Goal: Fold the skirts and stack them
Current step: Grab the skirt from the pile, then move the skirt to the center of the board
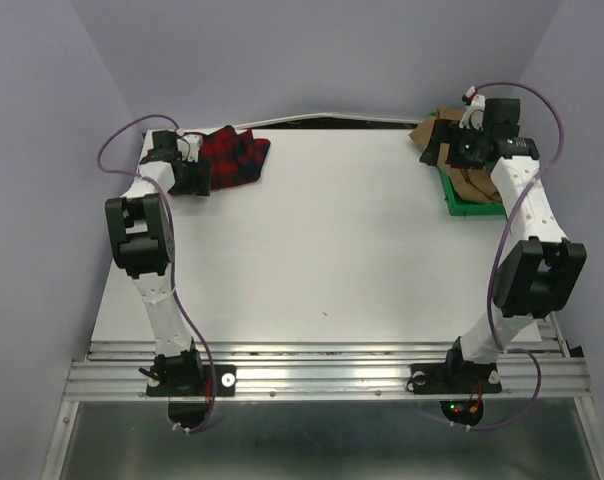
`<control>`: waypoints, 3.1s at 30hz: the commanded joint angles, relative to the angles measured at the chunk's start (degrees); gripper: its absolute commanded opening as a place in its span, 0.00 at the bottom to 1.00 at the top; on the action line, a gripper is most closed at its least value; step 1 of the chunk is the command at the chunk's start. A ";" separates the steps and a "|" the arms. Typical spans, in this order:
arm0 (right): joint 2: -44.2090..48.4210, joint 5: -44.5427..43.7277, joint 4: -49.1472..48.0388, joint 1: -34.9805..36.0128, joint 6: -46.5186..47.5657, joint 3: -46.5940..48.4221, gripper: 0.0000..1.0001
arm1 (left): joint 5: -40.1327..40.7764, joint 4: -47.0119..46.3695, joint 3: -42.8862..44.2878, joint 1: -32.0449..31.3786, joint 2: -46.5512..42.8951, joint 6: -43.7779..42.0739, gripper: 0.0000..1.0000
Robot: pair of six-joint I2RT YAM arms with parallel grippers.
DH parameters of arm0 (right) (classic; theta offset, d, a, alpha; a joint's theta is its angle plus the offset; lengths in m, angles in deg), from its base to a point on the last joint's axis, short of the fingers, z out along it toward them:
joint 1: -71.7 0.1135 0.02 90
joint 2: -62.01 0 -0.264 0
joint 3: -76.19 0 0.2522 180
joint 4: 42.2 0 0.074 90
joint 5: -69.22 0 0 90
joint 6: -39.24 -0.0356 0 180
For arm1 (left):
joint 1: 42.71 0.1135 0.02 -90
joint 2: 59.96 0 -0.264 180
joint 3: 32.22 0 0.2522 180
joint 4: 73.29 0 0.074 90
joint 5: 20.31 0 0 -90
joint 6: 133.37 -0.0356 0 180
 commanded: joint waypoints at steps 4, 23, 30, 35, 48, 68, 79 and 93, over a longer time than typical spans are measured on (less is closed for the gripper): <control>-10.55 -14.37 -7.68 -4.95 0.36 12.84 1.00 | -13.79 0.20 -14.28 -2.47 -17.19 -2.21 0.98; -44.82 -28.80 -27.04 -8.91 2.97 36.14 1.00 | -19.43 5.73 -25.40 -12.67 -39.20 2.45 0.99; -48.71 -24.85 -27.39 -10.58 0.09 36.68 0.92 | -17.06 13.64 -16.08 -12.67 -34.19 2.71 0.99; -47.31 -17.15 -27.30 -12.51 -1.75 34.84 0.40 | -17.32 13.92 -13.09 -12.67 -34.71 3.15 0.99; -24.65 11.60 -26.16 -13.22 -9.04 39.14 0.01 | -22.85 12.69 -11.06 -8.11 -34.80 5.88 0.99; -1.70 33.96 -28.19 10.33 -6.96 17.11 0.01 | -27.87 8.64 -13.52 -1.60 -43.76 4.57 0.99; 5.61 25.80 -9.38 20.53 24.86 -24.12 0.01 | -23.04 11.63 -26.59 -1.78 -47.02 -15.01 0.99; 7.89 -1.62 -17.71 20.53 41.49 -26.27 0.77 | -13.03 -5.13 -40.59 -16.26 -49.13 -16.46 0.88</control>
